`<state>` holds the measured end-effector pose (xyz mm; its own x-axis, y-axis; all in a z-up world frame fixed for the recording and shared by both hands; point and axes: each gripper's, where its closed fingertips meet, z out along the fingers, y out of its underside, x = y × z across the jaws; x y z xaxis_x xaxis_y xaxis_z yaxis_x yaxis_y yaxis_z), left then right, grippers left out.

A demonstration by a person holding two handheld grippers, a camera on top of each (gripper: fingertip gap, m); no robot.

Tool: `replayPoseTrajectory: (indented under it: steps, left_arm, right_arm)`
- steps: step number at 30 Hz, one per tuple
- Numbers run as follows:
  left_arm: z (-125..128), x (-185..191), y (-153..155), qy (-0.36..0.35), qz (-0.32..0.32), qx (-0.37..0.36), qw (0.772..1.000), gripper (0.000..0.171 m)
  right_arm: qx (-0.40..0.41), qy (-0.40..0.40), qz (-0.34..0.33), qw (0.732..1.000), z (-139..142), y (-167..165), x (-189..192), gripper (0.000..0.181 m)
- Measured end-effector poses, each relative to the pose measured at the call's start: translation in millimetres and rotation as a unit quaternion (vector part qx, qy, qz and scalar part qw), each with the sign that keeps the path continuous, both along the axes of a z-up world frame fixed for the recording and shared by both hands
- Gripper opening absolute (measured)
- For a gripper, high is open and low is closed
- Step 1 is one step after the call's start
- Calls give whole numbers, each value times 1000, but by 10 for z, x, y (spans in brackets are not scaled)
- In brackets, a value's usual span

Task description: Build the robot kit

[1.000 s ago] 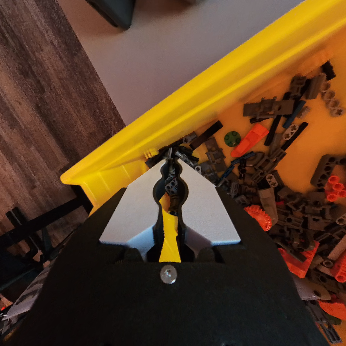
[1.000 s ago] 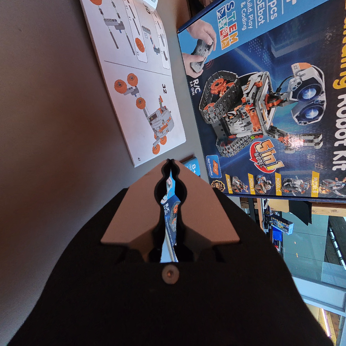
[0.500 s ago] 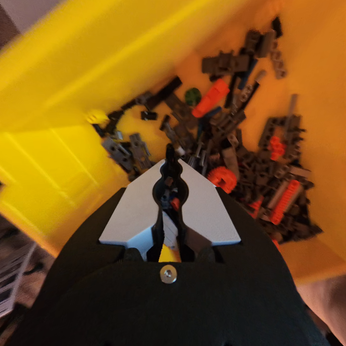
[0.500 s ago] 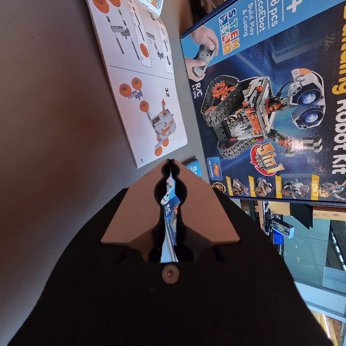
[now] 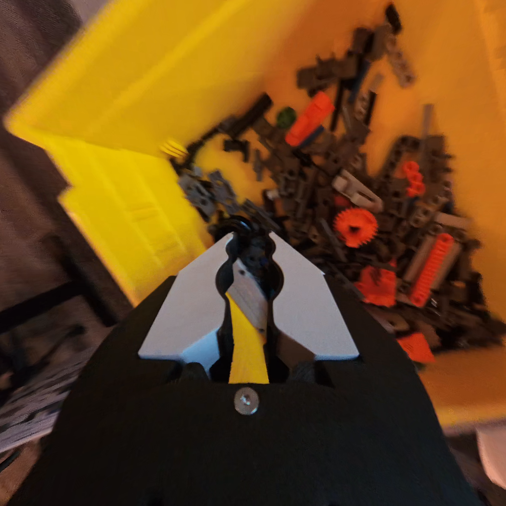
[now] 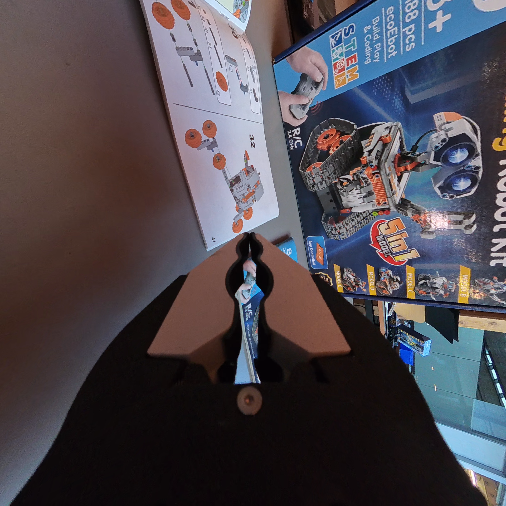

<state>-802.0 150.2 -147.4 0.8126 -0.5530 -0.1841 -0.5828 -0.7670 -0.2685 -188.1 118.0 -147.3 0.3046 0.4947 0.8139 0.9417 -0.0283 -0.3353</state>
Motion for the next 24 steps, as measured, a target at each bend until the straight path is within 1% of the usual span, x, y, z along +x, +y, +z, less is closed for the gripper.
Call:
replayPoseTrajectory:
  steps: [1,2,3,5,6,7,8,10,12,13,14,15,17,19,24]
  left_arm:
    - [32,-35,105,22,2,22,1000,21]
    - [40,-86,198,50,4,35,998,20]
    - [17,-138,265,79,4,37,996,21]
    - [-80,-174,345,116,-1,23,993,17]
    - [-125,-211,379,140,-5,16,990,12]
    - [-157,-273,396,173,-8,6,985,2]
    - [-180,-318,388,205,-17,-8,978,0]
    - [-230,-343,350,242,-32,-36,969,5]
    - [-263,-354,324,260,-36,-54,964,9]
    - [-283,-322,313,252,-37,-60,965,9]
    - [-341,-218,273,217,-40,-73,973,0]
    - [-396,-115,223,182,-38,-89,978,0]
    - [-393,-82,217,180,-36,-88,979,0]
    - [-396,38,175,153,-44,-92,983,0]
    - [-358,444,7,37,-51,-133,989,0]
  right_arm:
    - [-1,-1,-1,1000,-6,3,4,0]
    - [-2,-3,-1,1000,-11,4,6,0]
    - [-2,-4,-1,1000,-13,4,7,0]
    - [0,-6,-1,1000,-7,-2,4,0]
    - [1,-6,0,1000,1,-7,3,0]
    - [2,-6,0,1000,9,-13,3,0]
    - [4,-5,0,1000,18,-16,4,0]
    - [6,-2,0,1000,35,-20,3,0]
    - [7,2,2,1000,45,-20,-4,0]
    - [6,4,3,1000,44,-20,-10,0]
    - [5,5,5,1000,41,-21,-17,0]
    - [4,5,6,1000,39,-24,-26,0]
    - [3,3,11,1000,40,-33,-47,0]
    - [4,1,15,1000,46,-45,-71,0]
    - [4,-2,22,1000,53,-67,-115,0]
